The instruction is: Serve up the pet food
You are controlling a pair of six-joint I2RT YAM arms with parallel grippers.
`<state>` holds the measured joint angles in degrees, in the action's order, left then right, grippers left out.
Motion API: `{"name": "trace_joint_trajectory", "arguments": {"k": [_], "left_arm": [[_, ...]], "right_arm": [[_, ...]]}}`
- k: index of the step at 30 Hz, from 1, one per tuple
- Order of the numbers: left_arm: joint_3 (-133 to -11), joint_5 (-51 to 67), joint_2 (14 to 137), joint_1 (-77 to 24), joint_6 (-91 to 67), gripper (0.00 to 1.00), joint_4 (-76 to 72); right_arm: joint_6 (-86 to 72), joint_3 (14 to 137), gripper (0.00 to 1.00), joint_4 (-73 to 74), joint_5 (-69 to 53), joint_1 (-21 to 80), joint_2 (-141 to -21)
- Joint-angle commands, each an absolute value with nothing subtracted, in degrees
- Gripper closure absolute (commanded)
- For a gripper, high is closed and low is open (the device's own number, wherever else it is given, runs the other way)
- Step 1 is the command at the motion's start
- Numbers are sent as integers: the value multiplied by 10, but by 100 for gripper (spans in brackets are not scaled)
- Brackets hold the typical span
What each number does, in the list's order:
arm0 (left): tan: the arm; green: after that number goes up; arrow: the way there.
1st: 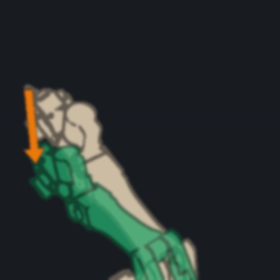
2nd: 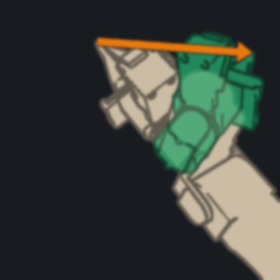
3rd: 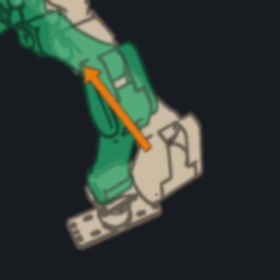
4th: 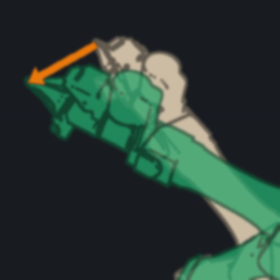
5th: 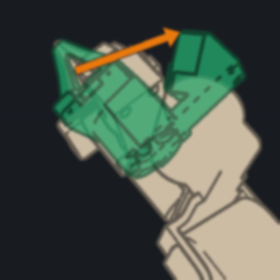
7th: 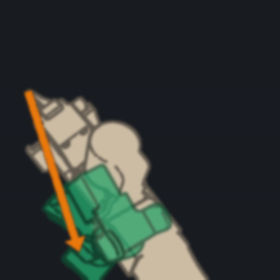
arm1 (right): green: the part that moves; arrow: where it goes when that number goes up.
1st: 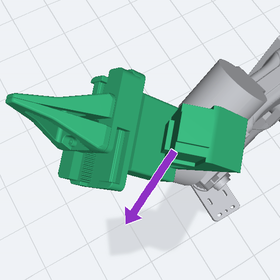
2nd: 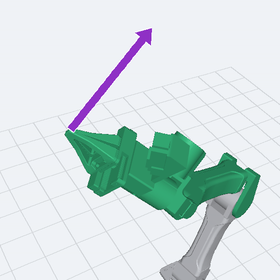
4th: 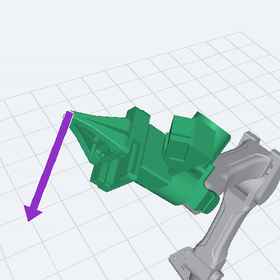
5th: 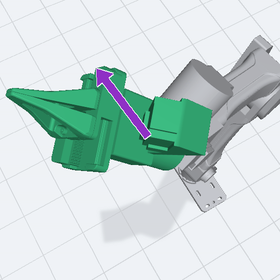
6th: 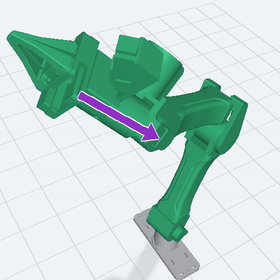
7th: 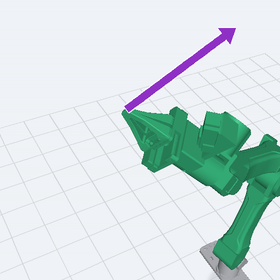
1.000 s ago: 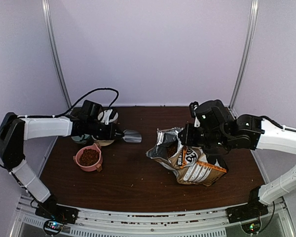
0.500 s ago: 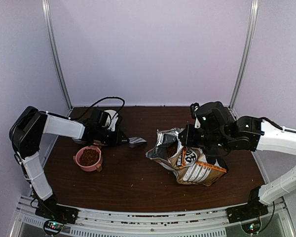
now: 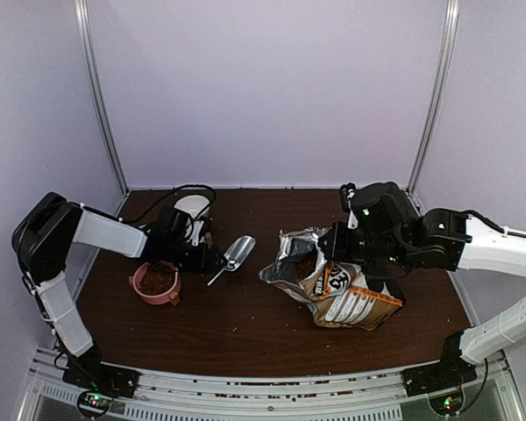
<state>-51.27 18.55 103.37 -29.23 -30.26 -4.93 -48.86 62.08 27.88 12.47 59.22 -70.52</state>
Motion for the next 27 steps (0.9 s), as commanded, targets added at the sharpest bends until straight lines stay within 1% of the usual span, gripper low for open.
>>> {"name": "trace_joint_trajectory", "arguments": {"k": [1,6,12,17,21,24,27], "left_arm": [[-522,152,974,-293,-282,16,-32],[-562,113,918,-313,-242,15,56],[-621,85,864,-375,-233,17,123],[-652,114,832,-467,-274,17,110],[-650,159,848,-537,-326,16,59],[-652,171,869,-558,-347,16,49],[-653,134,882,-562,-345,16,79]], "right_arm": [[-457,627,100,308,163,583,-690],[-415,652,100,331,164,583,-684],[-366,672,100,341,152,583,-682],[-315,688,100,339,132,584,-687],[-292,686,100,326,118,585,-692],[-282,691,100,327,116,589,-699],[-282,691,100,324,120,590,-703]]}}
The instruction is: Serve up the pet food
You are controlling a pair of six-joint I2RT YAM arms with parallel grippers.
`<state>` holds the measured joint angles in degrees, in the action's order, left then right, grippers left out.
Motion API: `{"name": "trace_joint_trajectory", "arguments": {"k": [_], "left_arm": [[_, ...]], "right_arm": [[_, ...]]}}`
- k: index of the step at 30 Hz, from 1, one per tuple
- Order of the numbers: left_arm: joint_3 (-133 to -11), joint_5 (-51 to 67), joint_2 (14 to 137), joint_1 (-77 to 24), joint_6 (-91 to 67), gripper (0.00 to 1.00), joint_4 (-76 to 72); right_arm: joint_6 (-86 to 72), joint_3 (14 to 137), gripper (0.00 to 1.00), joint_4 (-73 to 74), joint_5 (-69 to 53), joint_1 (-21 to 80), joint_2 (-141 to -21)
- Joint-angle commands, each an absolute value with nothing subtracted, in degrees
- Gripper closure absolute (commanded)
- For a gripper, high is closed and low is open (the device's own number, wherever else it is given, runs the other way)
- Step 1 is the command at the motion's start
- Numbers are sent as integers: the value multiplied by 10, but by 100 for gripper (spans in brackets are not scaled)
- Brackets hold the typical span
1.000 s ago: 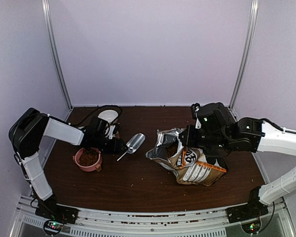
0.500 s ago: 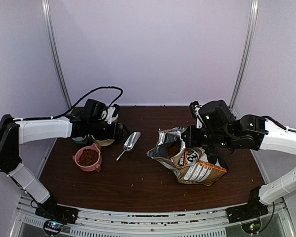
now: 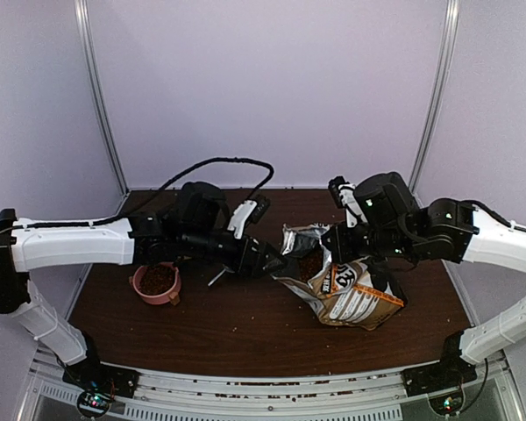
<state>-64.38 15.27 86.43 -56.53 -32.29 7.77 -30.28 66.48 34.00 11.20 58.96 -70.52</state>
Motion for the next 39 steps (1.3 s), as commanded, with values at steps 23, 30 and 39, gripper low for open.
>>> {"name": "trace_joint_trajectory", "arguments": {"k": [23,30,39], "left_arm": [[-670,190,942,-565,-375,100,38],[-729,229,900,-585,-370,100,-40],[-836,245,886,-636,-342,100,-113]], "right_arm": [[-281,690,100,312,130,596,-685],[-235,741,100,343,98,602,-702],[-191,783,100,329,-2,611,-714]]}}
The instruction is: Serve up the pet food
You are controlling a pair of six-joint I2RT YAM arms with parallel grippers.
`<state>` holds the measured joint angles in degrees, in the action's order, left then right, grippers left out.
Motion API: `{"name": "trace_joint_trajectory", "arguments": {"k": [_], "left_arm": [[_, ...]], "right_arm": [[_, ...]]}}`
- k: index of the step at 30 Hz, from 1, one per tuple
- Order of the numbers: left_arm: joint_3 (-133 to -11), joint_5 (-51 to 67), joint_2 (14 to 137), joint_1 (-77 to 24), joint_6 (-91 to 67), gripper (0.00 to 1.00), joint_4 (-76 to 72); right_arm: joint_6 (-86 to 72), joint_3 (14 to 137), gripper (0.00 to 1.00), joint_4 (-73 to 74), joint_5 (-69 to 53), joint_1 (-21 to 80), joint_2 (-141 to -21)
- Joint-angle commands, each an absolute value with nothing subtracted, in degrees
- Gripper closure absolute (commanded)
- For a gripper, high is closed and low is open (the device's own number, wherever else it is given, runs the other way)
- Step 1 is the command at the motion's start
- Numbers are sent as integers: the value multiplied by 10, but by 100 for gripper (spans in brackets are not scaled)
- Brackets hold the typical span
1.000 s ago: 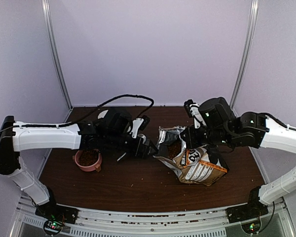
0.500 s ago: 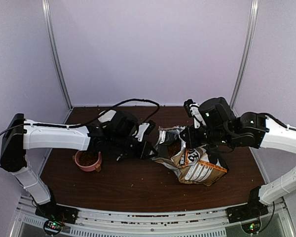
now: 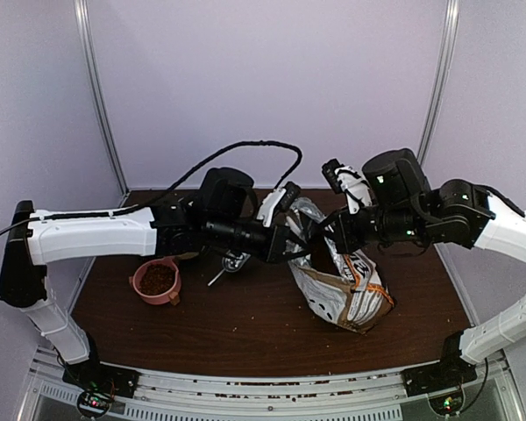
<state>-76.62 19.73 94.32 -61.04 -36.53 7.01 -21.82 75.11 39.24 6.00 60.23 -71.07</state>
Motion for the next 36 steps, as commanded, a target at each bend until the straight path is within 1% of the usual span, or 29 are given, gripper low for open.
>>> {"name": "trace_joint_trajectory", "arguments": {"k": [1,7,9,11,13,15,16,18,21,25,31,36], "left_arm": [[-839,245,885,-641,-342,100,-129],[-848,247,884,-651,-345,100,-171],[-846,235,883,-651,-341,100,-169],[-840,208,875,-651,-329,100,-159],[-838,169,869,-651,-319,100,-137],[-845,146,866,-650,-312,100,-107],[-848,138,865,-650,-311,100,-100],[-853,130,866,-650,-312,100,-94],[-857,130,870,-648,-319,100,-89],[-867,141,882,-645,-330,100,-85],[-889,156,902,-643,-334,100,-77],[-900,163,911,-641,-336,100,-69]], "right_arm": [[-190,783,100,324,-13,612,-713],[-189,774,99,295,-27,612,-693],[-189,766,92,284,-17,612,-678],[-187,757,75,281,6,611,-660],[-182,743,48,280,33,610,-637],[-173,722,26,279,51,607,-609],[-168,711,19,280,55,607,-595],[-156,685,9,282,59,607,-567],[-142,643,3,293,59,607,-521],[-124,585,2,286,-13,608,-463],[-122,508,2,255,-43,618,-413],[-97,493,5,251,-41,623,-430]]}}
